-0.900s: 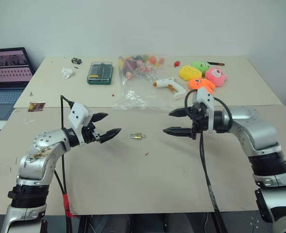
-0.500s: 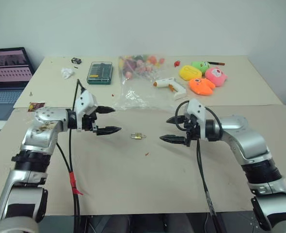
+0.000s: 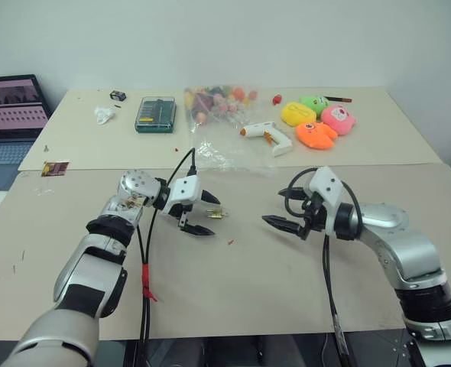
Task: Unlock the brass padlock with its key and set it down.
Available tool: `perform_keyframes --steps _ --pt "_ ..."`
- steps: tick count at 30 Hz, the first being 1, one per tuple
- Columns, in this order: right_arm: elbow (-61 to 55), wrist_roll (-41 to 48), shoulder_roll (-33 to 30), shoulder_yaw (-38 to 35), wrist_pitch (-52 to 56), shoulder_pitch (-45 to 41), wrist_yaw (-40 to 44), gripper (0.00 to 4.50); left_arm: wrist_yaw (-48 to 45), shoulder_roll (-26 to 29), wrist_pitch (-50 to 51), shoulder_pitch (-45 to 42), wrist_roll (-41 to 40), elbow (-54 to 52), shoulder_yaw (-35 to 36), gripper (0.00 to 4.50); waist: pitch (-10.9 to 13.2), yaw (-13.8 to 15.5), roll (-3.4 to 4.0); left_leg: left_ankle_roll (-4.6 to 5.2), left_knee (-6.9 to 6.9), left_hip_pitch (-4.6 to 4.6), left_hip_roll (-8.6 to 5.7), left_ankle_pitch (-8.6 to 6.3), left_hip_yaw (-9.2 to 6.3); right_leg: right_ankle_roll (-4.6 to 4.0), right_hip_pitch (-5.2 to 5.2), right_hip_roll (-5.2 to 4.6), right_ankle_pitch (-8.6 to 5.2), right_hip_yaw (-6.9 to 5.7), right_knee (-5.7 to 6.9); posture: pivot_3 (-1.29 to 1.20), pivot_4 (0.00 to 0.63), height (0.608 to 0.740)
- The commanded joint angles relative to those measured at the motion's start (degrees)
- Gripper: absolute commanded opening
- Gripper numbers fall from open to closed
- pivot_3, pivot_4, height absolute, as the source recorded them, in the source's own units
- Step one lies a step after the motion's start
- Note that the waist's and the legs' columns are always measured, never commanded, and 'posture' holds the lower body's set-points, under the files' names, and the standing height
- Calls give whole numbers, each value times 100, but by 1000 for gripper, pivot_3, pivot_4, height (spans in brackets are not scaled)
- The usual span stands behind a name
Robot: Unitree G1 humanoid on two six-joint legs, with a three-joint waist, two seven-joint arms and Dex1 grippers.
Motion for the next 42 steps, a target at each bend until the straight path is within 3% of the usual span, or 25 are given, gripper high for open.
perform_keyframes --steps 1,18,40,42 --pt "-389 37 -74 -284 62 145 -210 4431 12 -156 -296 -343 123 470 94 4500 0 6 0 1 0 -1 0 0 0 0 0 0 0 0 1 0 150 740" --pt "-283 -28 -246 -222 53 -28 -186 4431 30 -411 484 -370 5 1002 749 4500 0 8 0 11 20 -11 -2 -6 0 8 0 1 3 0 4 0 150 740" --pt "-358 -87 -302 -339 74 39 -382 4431 694 -466 -69 -500 852 1531 573 4500 0 11 0 16 33 -13 -3 -9 0 14 4 1 7 1 4 0 150 740" --pt "-347 -98 -333 -355 63 37 -393 4500 685 -506 -41 -514 852 1545 585 3983 0 13 0 16 34 -11 -3 -9 0 14 7 1 7 1 4 0 150 740"
